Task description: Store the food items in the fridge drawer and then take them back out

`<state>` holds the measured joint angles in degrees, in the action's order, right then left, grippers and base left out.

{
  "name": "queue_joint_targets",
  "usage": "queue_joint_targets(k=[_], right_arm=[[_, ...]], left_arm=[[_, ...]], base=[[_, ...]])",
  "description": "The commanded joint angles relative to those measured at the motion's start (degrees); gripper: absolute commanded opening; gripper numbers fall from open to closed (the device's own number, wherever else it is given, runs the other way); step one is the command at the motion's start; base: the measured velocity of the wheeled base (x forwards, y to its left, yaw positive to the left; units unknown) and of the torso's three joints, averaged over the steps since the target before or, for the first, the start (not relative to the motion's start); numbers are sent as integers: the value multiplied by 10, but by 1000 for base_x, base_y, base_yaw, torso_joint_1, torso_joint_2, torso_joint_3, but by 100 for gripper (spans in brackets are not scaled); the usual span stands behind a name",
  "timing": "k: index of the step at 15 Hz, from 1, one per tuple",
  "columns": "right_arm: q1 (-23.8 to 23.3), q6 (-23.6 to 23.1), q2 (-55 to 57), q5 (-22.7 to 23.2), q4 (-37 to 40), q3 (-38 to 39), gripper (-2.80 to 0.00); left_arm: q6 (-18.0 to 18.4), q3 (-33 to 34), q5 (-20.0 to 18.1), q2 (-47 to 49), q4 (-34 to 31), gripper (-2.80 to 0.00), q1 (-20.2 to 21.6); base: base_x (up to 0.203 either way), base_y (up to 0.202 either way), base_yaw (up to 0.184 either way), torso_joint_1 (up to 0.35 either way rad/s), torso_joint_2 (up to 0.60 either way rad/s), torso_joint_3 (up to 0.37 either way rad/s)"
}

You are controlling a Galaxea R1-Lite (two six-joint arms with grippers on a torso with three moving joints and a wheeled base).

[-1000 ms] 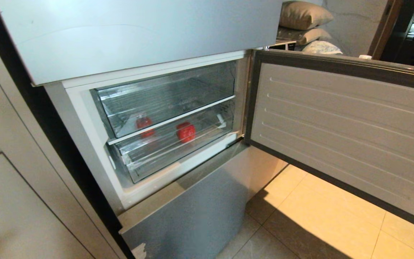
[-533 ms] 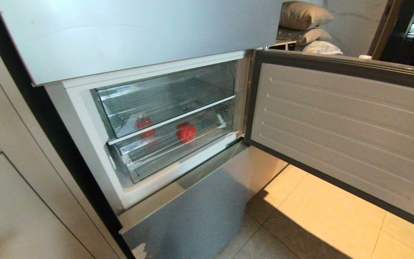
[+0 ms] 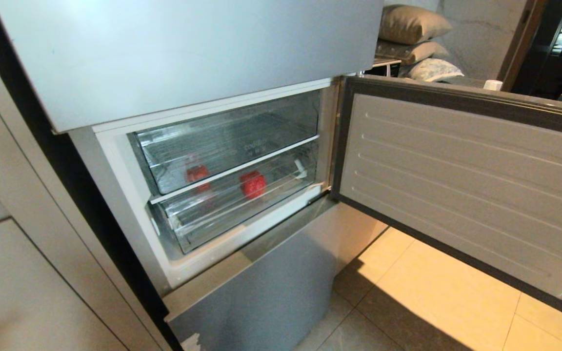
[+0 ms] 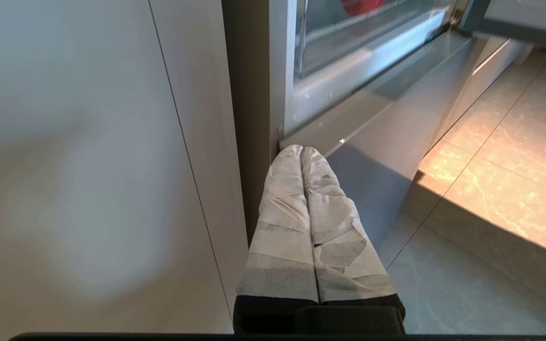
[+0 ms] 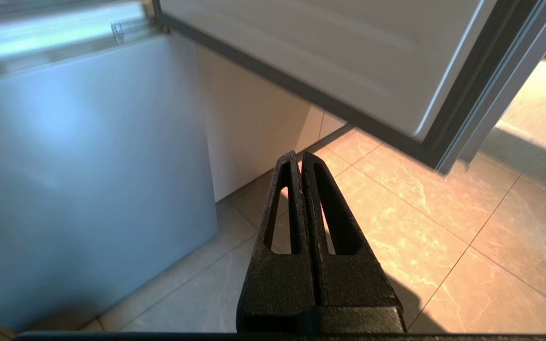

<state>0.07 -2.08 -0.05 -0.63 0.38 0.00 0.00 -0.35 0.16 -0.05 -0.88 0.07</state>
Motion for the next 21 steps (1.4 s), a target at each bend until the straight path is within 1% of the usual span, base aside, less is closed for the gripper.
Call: queue_joint_targets(k=[1,6,12,14,17,21], right_arm=[[0,2,1,-1,1,0,-280],[0,2,1,-1,1,0,-280],[0,4,1,-1,1,0,-280],[0,13,1,-2,1,0,-280],[0,24,1,-6,0,0,-280],[0,25,1,-6,0,0,-280]], left_arm=[[0,0,0,0,0,-280,0],[0,0,0,0,0,-280,0],[0,0,0,0,0,-280,0],[0,0,0,0,0,-280,0],[0,0,0,0,0,-280,0],[0,0,0,0,0,-280,0]], base=[[0,0,0,256,-523,-260],[0,0,0,266,-532,-264],[0,0,0,182,-353,-176],[0,0,0,159,-306,-146],[0,0,0,22,-30,-21],[0,0,0,0,0,0]])
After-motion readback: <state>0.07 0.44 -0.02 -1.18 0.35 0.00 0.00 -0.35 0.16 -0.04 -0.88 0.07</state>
